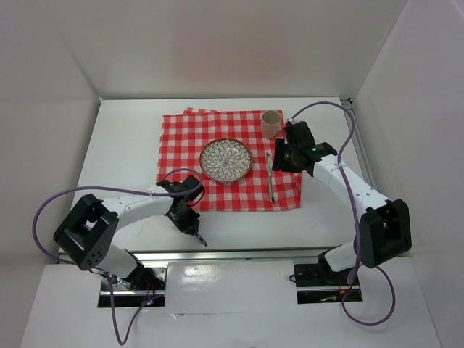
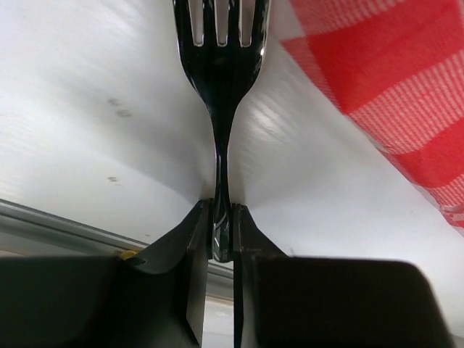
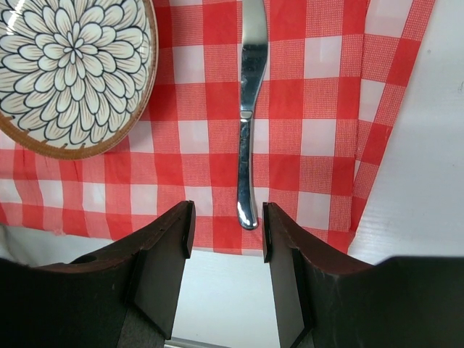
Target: Set the dinner table for one person
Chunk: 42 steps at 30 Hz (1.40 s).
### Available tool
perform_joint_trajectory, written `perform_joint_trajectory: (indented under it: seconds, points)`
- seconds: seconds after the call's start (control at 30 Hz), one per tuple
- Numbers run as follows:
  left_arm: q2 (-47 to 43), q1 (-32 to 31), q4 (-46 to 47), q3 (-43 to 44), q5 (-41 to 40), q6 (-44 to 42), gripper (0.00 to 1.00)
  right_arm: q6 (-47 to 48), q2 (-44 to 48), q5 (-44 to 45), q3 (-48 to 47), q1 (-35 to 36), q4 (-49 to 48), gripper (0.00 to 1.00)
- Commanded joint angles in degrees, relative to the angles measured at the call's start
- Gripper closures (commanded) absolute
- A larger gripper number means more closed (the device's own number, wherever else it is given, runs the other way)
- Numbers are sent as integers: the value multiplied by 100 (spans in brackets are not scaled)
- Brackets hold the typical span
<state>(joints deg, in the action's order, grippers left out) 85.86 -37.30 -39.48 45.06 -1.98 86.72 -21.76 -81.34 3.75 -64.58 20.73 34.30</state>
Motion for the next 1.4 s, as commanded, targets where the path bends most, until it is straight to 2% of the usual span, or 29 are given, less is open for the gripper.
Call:
perform_joint_trajectory:
  seconds: [0.0,0.17,0.27,0.3,0.33,0.4,0.43,0.5,0.53,0.57,0.73,0.97,1.23,1.37]
  points:
    - [-541,-5,-515,-94,-637,311,100,75,206,56,42,-34,50,47]
    - [-1589,-199,-1420,239,-997,451,100,128,154,56,42,-34,50,47]
    - [-1924,-199,-1528,626,-1444,-170,100,128,101,-6,-20,-34,-3,47]
    - [-1924,-138,-1414,932,-1568,-860,100,128,101,-58,-81,-34,-3,47]
    - [-1924,-59,-1413,1143,-1752,-1111,100,128,101,-58,-81,-34,-3,47]
    - [-1645,336,-1474,1609,-1753,-1778,100,128,101,-58,-134,-34,-3,47]
    - [-1225,459,-1527,2125,-1823,-2460,100,128,101,-58,-186,-34,-3,47]
    - [-653,600,-1727,2716,-1980,-3150,100,128,101,-58,-248,-34,111,47]
    - [-328,662,-1860,3345,-2104,-3631,100,128,101,-58,-248,-34,112,47]
    - [328,662,-2009,3630,-2349,-3862,100,128,101,-58,-301,-34,112,47]
    - [1686,829,-2301,4940,-2667,-4900,100,128,206,-6,-354,-87,287,47]
    - [2698,1251,-1879,5241,-1957,-5771,100,181,259,56,-354,-140,481,47]
    - [3244,1585,-1484,5101,-1306,-5755,100,233,259,56,-301,-245,550,47]
    - [3445,1585,-1361,5048,-1252,-5754,100,233,259,56,-248,-245,551,47]
